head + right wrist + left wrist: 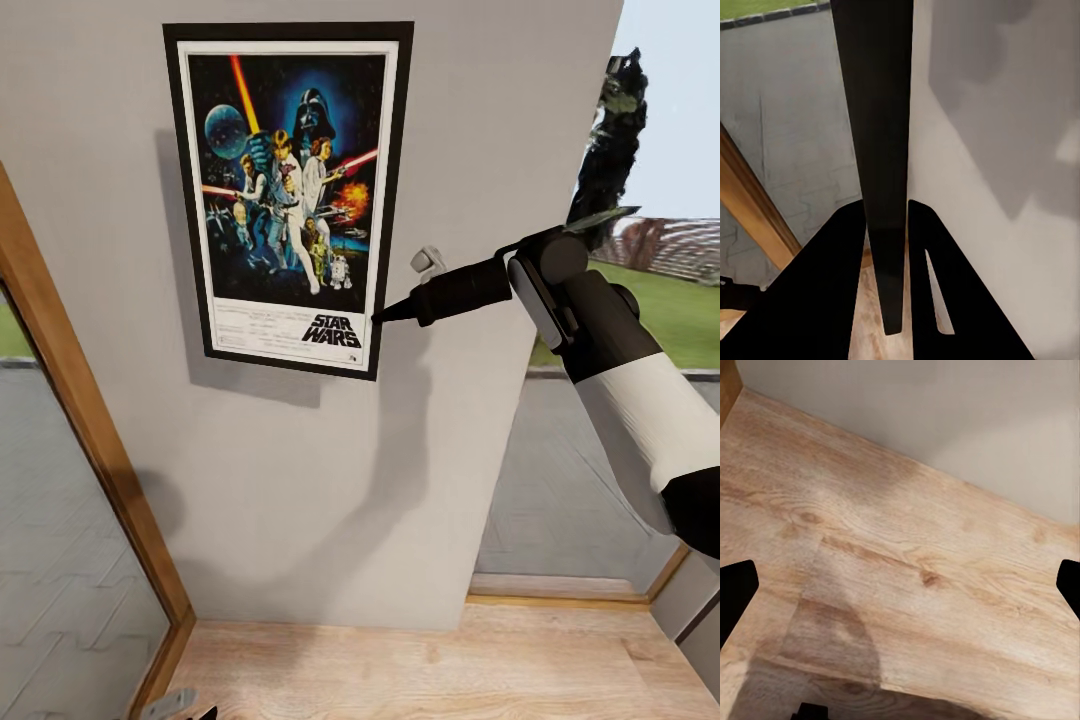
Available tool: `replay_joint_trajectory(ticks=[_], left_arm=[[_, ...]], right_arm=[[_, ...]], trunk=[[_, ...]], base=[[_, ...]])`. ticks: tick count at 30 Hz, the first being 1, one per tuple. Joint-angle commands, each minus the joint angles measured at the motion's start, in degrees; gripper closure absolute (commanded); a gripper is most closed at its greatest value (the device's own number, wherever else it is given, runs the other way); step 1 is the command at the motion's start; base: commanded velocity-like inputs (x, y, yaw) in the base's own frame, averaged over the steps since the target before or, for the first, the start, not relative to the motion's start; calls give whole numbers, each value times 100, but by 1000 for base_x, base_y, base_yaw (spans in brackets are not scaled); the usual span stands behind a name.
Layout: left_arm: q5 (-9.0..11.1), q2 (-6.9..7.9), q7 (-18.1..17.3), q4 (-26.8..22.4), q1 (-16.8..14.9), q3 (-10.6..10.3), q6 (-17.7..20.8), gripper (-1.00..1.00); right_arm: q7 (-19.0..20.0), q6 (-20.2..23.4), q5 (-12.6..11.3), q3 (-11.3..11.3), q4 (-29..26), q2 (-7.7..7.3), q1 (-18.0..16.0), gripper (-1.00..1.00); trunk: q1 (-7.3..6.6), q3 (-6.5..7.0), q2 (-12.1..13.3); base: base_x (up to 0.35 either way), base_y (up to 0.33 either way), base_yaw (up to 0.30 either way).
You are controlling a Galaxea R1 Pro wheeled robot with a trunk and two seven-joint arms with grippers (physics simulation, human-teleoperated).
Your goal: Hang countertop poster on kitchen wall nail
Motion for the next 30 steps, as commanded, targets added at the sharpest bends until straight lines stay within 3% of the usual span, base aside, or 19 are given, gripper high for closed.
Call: replay_joint_trajectory(ticks=[1,9,18,30], left_arm=[[2,1,-38,10,-6,44,-6,-100],[3,2,-38,10,-6,44,-4,-100],[0,3,-38,8,-6,44,-6,-100],[2,3,-38,10,-6,44,-4,-100]], right_arm=[[-1,33,-31,12,0,-5,-9,100],[-1,33,-31,12,0,-5,-9,100],[-1,33,-31,12,0,-5,-9,100],[-1,33,-31,12,0,-5,-9,100]], trunk=[[4,-14,-14],[4,-14,-14],[4,-14,-14],[4,-14,-14]], base=[[2,0,0],[25,0,0],[198,0,0],[18,0,0]])
